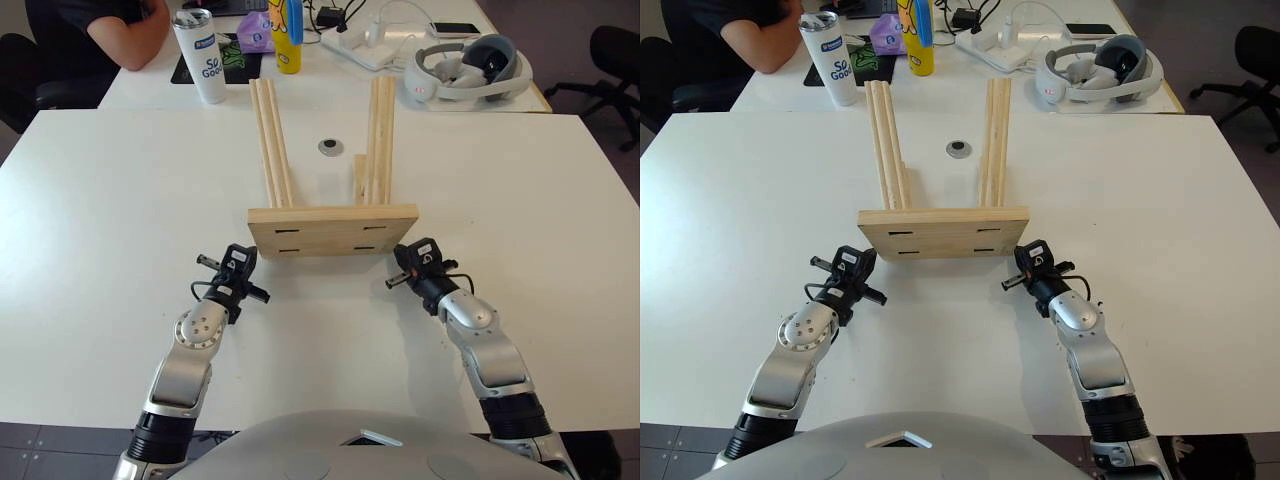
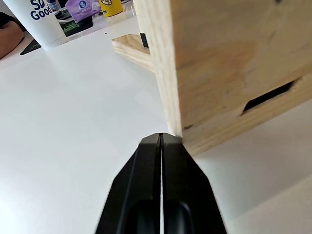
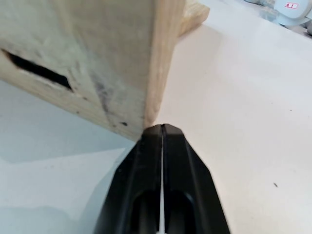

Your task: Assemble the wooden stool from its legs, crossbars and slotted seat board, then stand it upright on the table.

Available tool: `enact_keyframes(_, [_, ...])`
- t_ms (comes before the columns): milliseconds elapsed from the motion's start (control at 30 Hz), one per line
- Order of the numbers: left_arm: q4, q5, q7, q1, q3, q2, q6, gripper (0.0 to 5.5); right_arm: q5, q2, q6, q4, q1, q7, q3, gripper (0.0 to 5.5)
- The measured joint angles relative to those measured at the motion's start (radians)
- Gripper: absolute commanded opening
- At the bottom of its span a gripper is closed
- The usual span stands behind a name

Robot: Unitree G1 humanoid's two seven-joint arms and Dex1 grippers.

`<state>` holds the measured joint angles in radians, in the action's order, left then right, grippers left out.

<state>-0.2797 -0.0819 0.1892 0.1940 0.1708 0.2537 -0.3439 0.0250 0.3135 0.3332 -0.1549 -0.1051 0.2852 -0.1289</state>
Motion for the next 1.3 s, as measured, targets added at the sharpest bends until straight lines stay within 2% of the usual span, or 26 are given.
enact_keyframes(500, [-0.049,0.003,0.023,-0.026,0.01,0.0,0.005,0.01,0.021,-0.016,0.001,-0.057,0.003,0.018,0.015,0.0])
enact_keyframes(667, [-0.083,0.012,0.041,-0.053,0.027,-0.017,0.026,0.01,0.059,-0.033,0.013,-0.132,0.086,0.058,0.0,0.0])
enact_keyframes(967, [-0.051,-0.021,0.036,0.016,-0.017,0.034,-0.042,0.01,-0.011,0.052,0.082,0.013,0.047,0.051,0.046,0.0])
enact_keyframes(1300, [-0.001,-0.039,-0.058,-0.128,-0.073,-0.014,0.007,0.01,-0.019,-0.035,-0.096,0.2,0.245,0.018,0.041,0.0])
